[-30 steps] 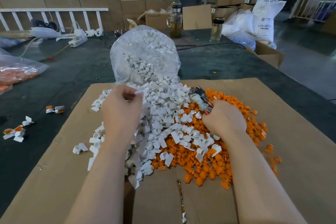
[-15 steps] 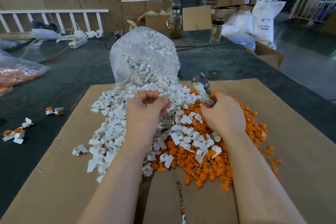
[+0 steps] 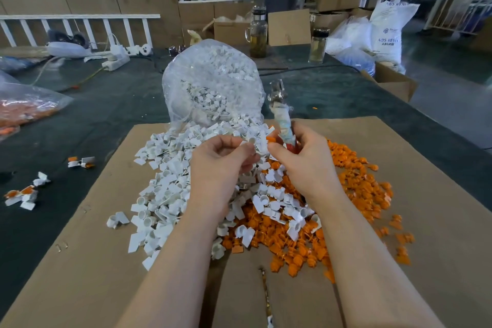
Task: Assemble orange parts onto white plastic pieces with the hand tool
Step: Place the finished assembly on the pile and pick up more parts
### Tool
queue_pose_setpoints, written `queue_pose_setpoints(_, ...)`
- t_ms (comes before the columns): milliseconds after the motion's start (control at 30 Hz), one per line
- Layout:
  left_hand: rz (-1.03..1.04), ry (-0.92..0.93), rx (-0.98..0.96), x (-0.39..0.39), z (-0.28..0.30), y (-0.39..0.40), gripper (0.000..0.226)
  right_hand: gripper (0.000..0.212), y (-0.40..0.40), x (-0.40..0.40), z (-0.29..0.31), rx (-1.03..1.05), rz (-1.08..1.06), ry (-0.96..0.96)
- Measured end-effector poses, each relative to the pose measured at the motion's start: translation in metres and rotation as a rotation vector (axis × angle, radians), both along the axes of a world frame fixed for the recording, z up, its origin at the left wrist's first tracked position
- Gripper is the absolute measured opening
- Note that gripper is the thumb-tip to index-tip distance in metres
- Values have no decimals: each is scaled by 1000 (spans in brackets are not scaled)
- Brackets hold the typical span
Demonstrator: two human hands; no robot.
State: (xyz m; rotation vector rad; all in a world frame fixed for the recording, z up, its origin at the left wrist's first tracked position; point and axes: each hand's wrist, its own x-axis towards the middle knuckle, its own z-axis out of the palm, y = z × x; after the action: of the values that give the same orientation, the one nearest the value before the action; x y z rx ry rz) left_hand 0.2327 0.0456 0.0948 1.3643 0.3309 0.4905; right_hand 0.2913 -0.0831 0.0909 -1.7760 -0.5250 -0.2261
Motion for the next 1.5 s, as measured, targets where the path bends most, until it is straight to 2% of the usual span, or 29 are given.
queue_pose_setpoints(233,-4,-2,-30,-2,1,-3,8,16,5,-4,0,133,61,-1)
queue_pose_setpoints(400,-24,6,-94,-2,3,-4,9,8,9,-6,-2,95,54,-14)
queue_pose_setpoints(533,-27,-8,-104,-2,4,-5,3,12,12,-5,-4,33,-22,-58)
queue_pose_setpoints(800,-13,-59,-115,-3,5,-5,6,12,13,-6,-5,-14,-100,-110)
queue_pose_setpoints(1167,64,-72,156,-3,1,-2,7,12,14,-7,-5,-60,-128,-141)
queue_pose_setpoints(1500,157,-37,224,0,-1,-5,13,10,11,-6,-2,-138,-62,-104)
